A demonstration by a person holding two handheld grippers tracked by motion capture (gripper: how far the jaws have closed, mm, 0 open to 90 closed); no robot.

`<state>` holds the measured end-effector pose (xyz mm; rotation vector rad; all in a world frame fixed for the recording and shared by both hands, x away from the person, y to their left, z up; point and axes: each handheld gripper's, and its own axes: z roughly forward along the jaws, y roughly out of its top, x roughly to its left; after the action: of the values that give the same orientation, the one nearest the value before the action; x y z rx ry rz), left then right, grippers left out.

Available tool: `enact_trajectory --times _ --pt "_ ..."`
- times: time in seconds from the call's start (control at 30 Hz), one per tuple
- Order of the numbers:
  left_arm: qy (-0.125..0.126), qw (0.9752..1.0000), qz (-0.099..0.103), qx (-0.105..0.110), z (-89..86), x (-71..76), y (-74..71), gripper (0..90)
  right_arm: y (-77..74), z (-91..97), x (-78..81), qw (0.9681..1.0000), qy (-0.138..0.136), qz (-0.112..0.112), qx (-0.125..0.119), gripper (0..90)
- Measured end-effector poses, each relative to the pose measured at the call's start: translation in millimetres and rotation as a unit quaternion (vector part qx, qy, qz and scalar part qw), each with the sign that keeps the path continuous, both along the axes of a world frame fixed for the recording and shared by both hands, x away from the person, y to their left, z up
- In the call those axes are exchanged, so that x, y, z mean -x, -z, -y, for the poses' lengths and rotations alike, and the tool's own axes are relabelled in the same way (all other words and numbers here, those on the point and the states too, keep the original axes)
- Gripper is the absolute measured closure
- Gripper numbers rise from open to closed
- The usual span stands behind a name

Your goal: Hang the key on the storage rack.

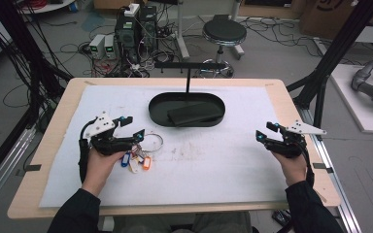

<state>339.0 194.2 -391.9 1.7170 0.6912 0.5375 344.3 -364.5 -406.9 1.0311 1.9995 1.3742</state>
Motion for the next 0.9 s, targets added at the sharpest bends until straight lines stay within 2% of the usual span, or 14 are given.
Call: enact_trajectory --times 0.03,0.17,0.23,0.37,0.4,0.47,0.5,0.6,0.63,0.67,0.7,0.77,0.8,0.9 --pt "-0.002 0.9999 -0.01 0.004 -0.8 -0.4 1.0 30.3 0.1 -0.3 -0.1 1.0 0.0 -0.002 0.0 37.4" --pt "-0.004 0.9999 -0.011 -0.008 -0.8 0.7 4.2 30.3 0.1 -1.1 -0.1 1.0 -0.001 0.0 0.0 37.4" --pt "-0.004 0.9996 -0.025 -0.009 0.2 -0.5 5.5 30.2 0.2 -2.1 -0.4 1.0 -0.002 0.0 0.0 37.4" --pt "-0.014 0.999 -0.039 -0.013 1.0 -2.7 7.6 27.4 0.8 -2.9 -1.5 1.0 -0.004 0.0 0.002 37.4" --pt "-0.014 0.9986 -0.049 -0.012 0.8 -4.0 9.6 27.4 0.9 -3.0 -1.4 1.0 -0.005 -0.003 0.002 37.4" --pt "-0.026 0.9968 -0.071 -0.025 1.9 -8.7 14.3 27.6 1.3 -2.9 -2.2 1.0 -0.004 -0.002 0.003 37.4" --pt "-0.026 0.9968 -0.071 -0.025 1.9 -8.7 14.3 29.5 1.3 -3.0 -2.3 1.0 -0.004 -0.003 0.003 37.4" --pt "-0.026 0.9937 -0.097 -0.05 6.5 -17.1 21.6 34.9 1.5 -3.5 -2.3 1.0 -0.005 -0.003 0.005 37.4" --pt "-0.026 0.9937 -0.097 -0.05 6.5 -17.1 21.6 37.8 1.4 -3.8 -2.1 1.0 -0.005 -0.003 0.004 37.4" --pt "-0.026 0.9922 -0.102 -0.066 9.4 -20.6 24.8 40.5 1.4 -3.8 -2.1 1.0 -0.005 -0.002 0.005 37.4" --pt "-0.026 0.9922 -0.102 -0.066 9.4 -20.6 24.8 41.4 1.4 -3.9 -1.7 1.0 -0.005 -0.003 0.005 37.4" --pt "-0.011 0.9912 -0.112 -0.07 14.3 -23.7 27.2 43.9 1.0 -3.3 -1.0 1.0 -0.004 -0.004 0.004 37.4" --pt "-0.011 0.9912 -0.112 -0.07 14.3 -23.7 27.2 44.1 1.0 -3.3 -1.0 1.0 -0.004 -0.004 0.004 37.4" --pt "0.015 0.991 -0.113 -0.07 20.1 -19.1 26.1 44.1 0.7 -1.9 -0.6 1.0 -0.003 -0.003 0.003 37.4"
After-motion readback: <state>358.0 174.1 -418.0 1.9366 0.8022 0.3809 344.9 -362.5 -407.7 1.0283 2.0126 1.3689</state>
